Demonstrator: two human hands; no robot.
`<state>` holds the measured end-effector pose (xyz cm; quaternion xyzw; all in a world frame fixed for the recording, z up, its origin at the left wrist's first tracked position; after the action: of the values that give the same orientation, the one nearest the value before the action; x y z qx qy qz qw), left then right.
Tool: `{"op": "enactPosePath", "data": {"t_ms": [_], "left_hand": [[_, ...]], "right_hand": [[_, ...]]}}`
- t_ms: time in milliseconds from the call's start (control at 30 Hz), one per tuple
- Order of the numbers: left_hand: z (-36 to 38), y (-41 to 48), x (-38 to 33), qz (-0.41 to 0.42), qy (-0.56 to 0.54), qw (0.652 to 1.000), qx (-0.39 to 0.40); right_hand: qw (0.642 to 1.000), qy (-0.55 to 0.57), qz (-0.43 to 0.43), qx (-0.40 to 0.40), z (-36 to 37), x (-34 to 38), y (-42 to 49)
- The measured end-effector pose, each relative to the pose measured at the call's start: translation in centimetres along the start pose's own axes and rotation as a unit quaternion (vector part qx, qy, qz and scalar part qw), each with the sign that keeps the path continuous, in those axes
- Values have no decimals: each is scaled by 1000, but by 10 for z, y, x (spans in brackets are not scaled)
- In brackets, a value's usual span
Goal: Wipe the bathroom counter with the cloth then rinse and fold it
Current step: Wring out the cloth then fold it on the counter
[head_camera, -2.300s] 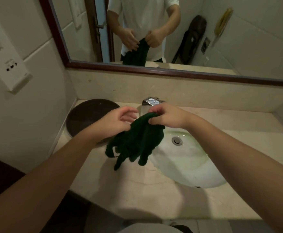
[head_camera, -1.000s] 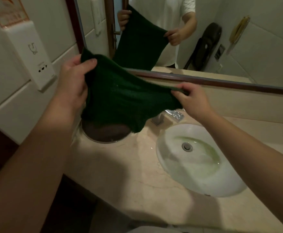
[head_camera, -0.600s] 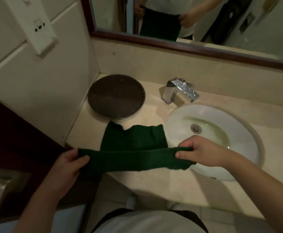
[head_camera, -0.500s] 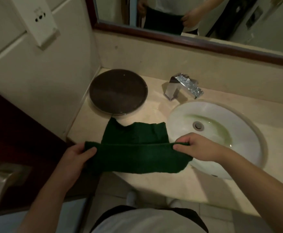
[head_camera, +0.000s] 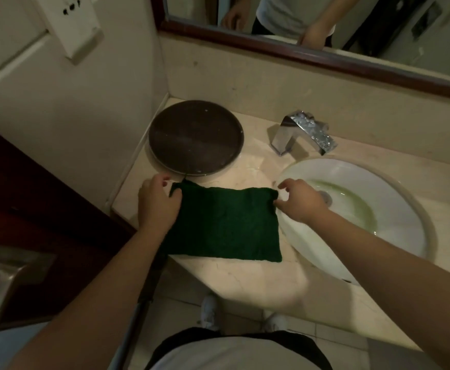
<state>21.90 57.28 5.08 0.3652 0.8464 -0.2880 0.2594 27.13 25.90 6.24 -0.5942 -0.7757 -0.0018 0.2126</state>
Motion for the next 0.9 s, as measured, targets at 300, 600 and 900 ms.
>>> {"op": "enactPosePath", "data": {"t_ms": [300,600,900], "left_hand": [[111,-143,-32,306,269,896,179],[108,-143,2,267,135,937,179],[34,-123,45,-155,-343,910,173]], "right_hand": [[992,83,-92,-33,16,13,13],[985,27,-14,171,24,9,5],[920,342,98,163,-23,81,17]]}}
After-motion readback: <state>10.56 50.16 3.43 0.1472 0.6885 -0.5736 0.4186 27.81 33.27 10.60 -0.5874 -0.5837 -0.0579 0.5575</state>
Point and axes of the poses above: each hand's wrist, its own y-axis towards the middle knuckle, its own z-axis out of the palm, x = y × z, the point moved 3 cm from there along y, towards the middle knuckle, and after that the axes turned 15 degrees about -z, right-handed, at the moved point
